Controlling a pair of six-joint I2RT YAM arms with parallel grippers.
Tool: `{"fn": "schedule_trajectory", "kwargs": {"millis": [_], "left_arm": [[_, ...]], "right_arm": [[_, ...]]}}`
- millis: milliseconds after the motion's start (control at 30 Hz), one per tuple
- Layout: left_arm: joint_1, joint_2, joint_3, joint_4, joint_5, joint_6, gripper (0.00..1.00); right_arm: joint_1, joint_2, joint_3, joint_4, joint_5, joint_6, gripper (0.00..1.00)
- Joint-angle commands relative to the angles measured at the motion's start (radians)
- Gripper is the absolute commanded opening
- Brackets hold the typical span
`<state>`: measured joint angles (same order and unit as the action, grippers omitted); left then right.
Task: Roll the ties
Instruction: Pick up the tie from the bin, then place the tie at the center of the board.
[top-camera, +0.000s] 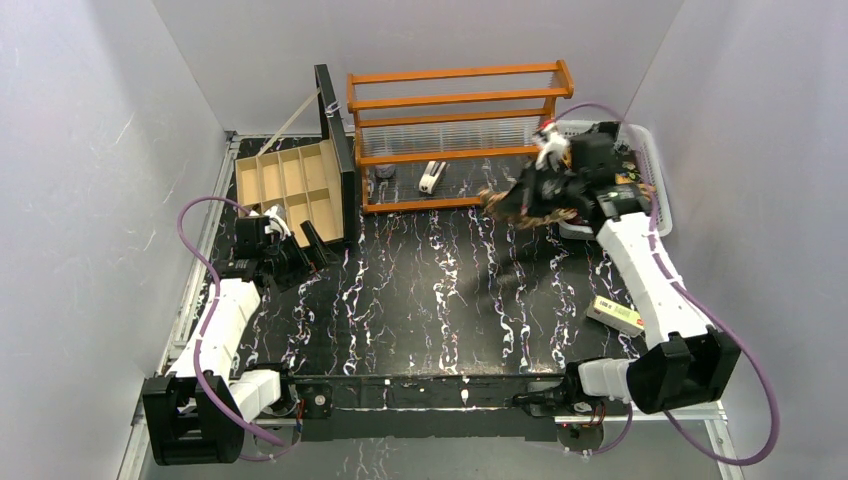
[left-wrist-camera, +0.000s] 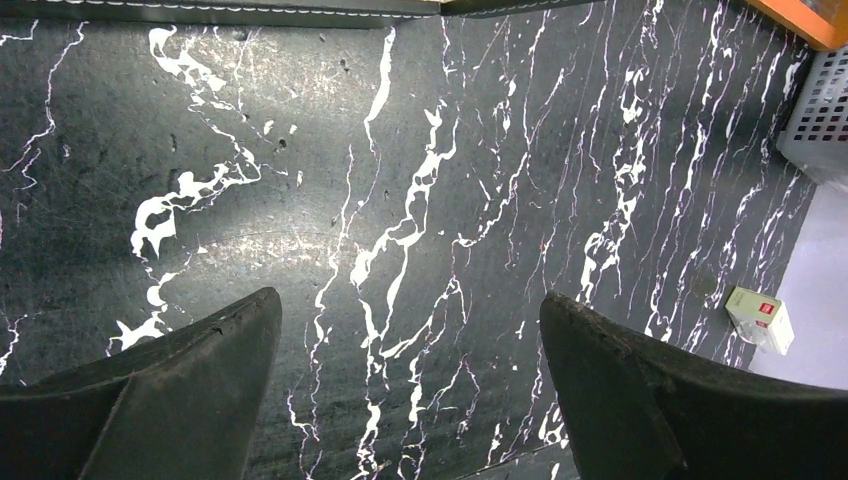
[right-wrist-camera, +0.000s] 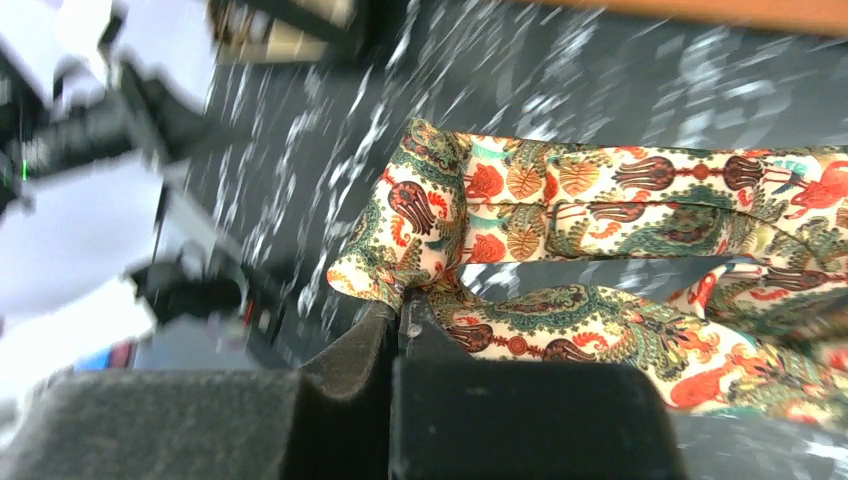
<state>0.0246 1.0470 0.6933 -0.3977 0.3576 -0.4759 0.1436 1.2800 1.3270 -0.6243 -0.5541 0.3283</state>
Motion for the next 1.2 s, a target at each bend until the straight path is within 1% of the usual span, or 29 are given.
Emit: {"fn": "schedule_trajectory", "kwargs": {"millis": [0,67,100,133,167,200,267,333,367,400,467,500,567,600,633,700,800,833,900,967,1067,1167], "left_arm": [[0.006,-0.031,-0.023,-0.007,0.037,0.002,0.98],[0.005,-0.031,-0.027,-0.006,0.041,0.001,0.98],[0.005,-0.031,-0.031,-0.006,0.041,-0.001,0.98],[0.006,-0.032,-0.035,-0.006,0.041,-0.001,0.98],[0.005,-0.033,-0.039,-0.006,0.039,-0.003,0.98],[0.006,-0.033,-0.044,-0.006,0.041,-0.003,0.98],[0.005,-0.034,-0.047,-0.014,0.047,0.003,0.98],[0.006,-0.037,-0.049,-0.024,0.056,0.003,0.98],[0.006,-0.038,-0.050,-0.026,0.064,0.003,0.98],[0.005,-0.038,-0.052,-0.027,0.073,-0.003,0.98],[0.005,-0.038,-0.057,-0.020,0.099,-0.024,0.98],[0.006,-0.040,-0.063,-0.015,0.117,-0.036,0.98],[0.003,-0.047,-0.072,-0.010,0.134,-0.045,0.98],[0.001,-0.055,-0.079,-0.006,0.145,-0.052,0.98],[-0.024,-0.064,-0.087,-0.003,0.146,-0.063,0.98],[-0.106,-0.084,-0.097,-0.002,0.082,-0.085,0.98],[-0.294,-0.094,-0.105,-0.008,-0.080,-0.155,0.98],[-0.353,-0.095,-0.111,-0.007,-0.125,-0.185,0.98],[-0.433,-0.106,-0.124,-0.012,-0.202,-0.239,0.98],[-0.462,-0.145,-0.146,-0.018,-0.254,-0.288,0.98],[-0.489,-0.201,-0.192,0.027,-0.230,-0.348,0.98],[-0.498,-0.193,-0.209,0.029,-0.205,-0.331,0.98]], "right_arm": [[0.212,-0.008,-0.085,0.037,-0.100,-0.023,0.01],[0.319,0.014,-0.123,0.066,-0.054,-0.012,0.01],[0.377,0.025,-0.149,0.094,-0.011,-0.003,0.05],[0.424,0.041,-0.172,0.115,0.028,0.000,0.16],[0.461,0.059,-0.194,0.133,0.043,0.005,0.34],[0.469,0.083,-0.197,0.126,0.033,-0.003,0.45],[0.469,0.112,-0.178,0.080,0.029,-0.017,0.63],[0.468,0.081,-0.173,0.057,0.115,-0.035,0.87],[0.464,0.059,-0.177,0.054,0.172,-0.039,0.96],[0.459,0.033,-0.189,0.061,0.211,-0.045,0.98],[0.443,0.002,-0.214,0.056,0.294,-0.042,0.99],[0.437,0.000,-0.230,0.043,0.361,-0.015,0.99],[0.430,0.026,-0.253,-0.019,0.481,0.078,0.98],[0.428,0.048,-0.263,-0.063,0.523,0.140,0.97],[0.427,0.068,-0.276,-0.108,0.546,0.200,0.97],[0.428,0.084,-0.335,-0.140,0.601,0.295,0.97],[0.428,0.066,-0.428,-0.111,0.656,0.379,0.98],[0.428,0.058,-0.453,-0.084,0.671,0.389,0.98],[0.418,0.059,-0.481,-0.012,0.649,0.378,0.98],[0.401,0.085,-0.467,0.000,0.642,0.379,0.98],[0.389,0.142,-0.443,0.040,0.654,0.353,0.98],[0.353,0.224,-0.415,0.071,0.641,0.309,0.95]]}}
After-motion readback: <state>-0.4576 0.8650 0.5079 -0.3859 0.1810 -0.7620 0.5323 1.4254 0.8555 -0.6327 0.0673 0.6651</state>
